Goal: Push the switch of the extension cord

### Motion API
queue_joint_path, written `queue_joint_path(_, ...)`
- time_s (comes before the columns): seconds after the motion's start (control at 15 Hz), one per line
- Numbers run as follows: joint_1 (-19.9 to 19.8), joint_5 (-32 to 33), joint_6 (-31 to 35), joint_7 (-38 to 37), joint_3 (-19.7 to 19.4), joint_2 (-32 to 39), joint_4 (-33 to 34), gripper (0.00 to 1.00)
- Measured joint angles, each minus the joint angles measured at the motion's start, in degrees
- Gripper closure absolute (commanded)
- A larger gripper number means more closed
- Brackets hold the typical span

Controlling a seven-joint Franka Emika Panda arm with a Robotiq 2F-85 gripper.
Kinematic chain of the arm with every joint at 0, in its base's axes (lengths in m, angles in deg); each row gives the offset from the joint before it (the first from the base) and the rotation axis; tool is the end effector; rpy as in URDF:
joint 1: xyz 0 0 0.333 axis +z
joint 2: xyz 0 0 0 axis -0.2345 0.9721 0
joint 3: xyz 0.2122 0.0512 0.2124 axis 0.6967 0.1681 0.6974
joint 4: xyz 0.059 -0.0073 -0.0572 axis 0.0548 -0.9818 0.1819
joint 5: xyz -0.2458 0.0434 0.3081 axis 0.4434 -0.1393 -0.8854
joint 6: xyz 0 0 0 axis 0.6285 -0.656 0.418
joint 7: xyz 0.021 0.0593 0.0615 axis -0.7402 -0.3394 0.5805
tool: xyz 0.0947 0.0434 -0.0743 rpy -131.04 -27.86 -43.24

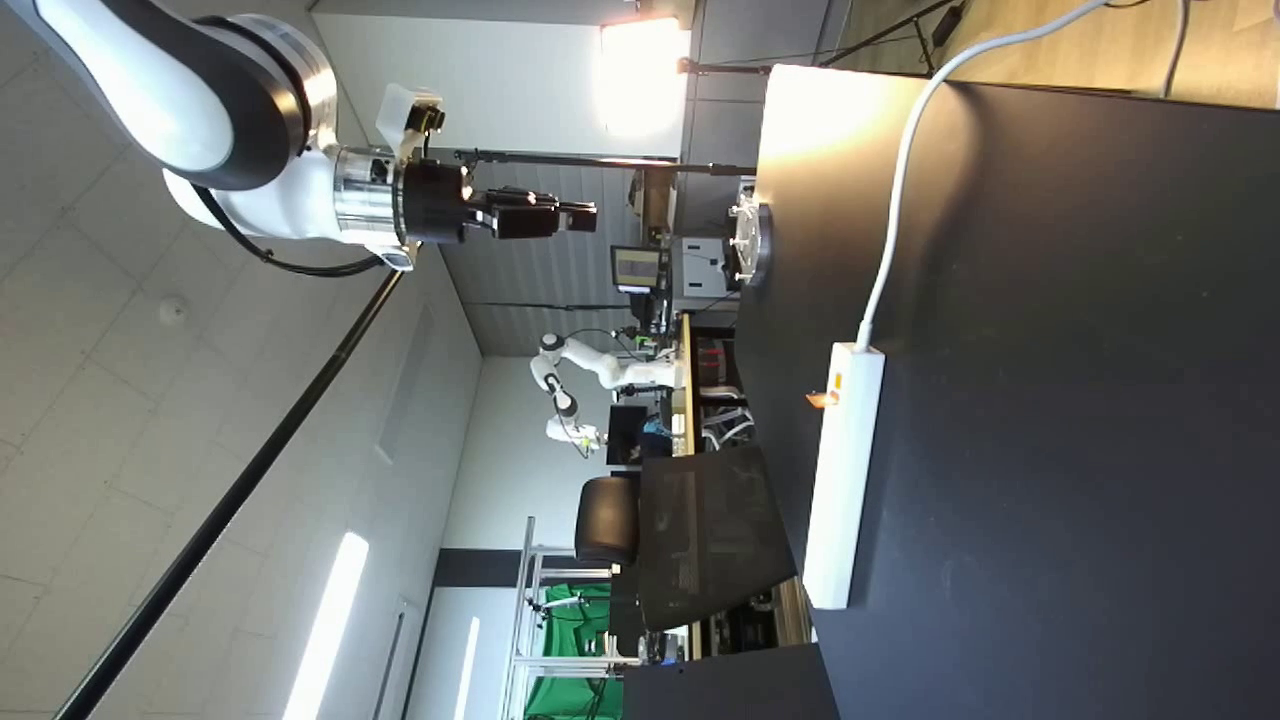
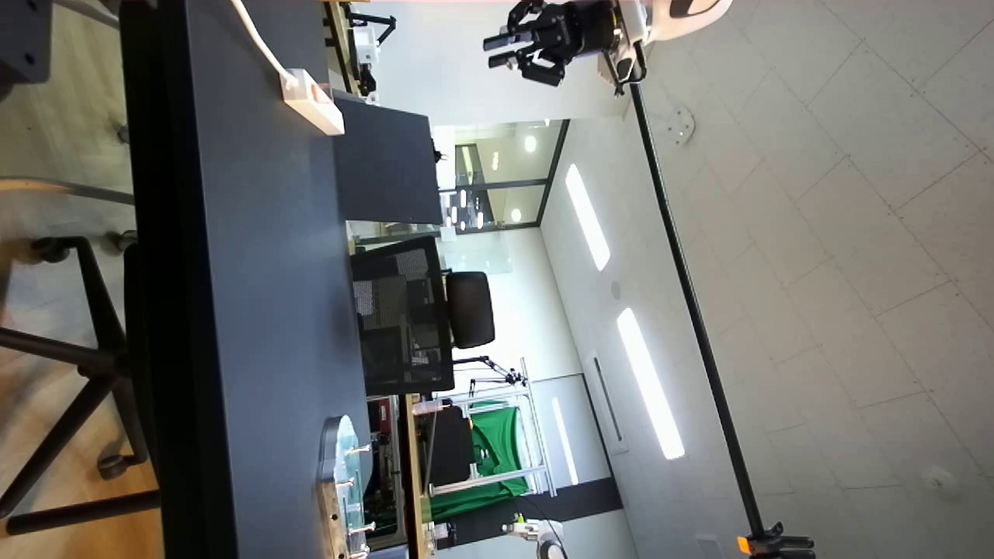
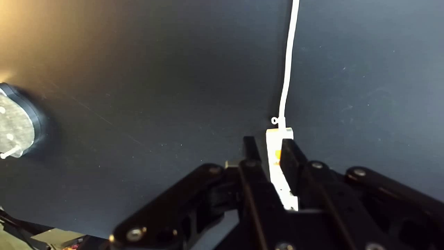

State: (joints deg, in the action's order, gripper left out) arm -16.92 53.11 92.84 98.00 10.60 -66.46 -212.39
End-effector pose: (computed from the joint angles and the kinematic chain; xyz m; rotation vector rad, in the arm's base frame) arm 0.4471 -0.0669 0.4051 2.9483 0.3076 0.1964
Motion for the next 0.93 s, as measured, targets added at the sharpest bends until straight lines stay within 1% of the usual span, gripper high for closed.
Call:
queue_joint_path(0.6, 0.0, 0.0, 0.0, 0.0, 0.0, -0.1, 0.0, 0.75)
queue_joint_path(0.67, 0.0, 0.0, 0.0, 0.0, 0.0, -0.1, 0.0, 0.94)
queue_joint_path(0.8, 0.0, 0.0, 0.0, 0.0, 0.0, -0.1, 0.0, 1.00)
queue_joint_path(0.93, 0.0, 0.0, 2.4, 0.0, 0.0, 0.3, -0.1, 1.00)
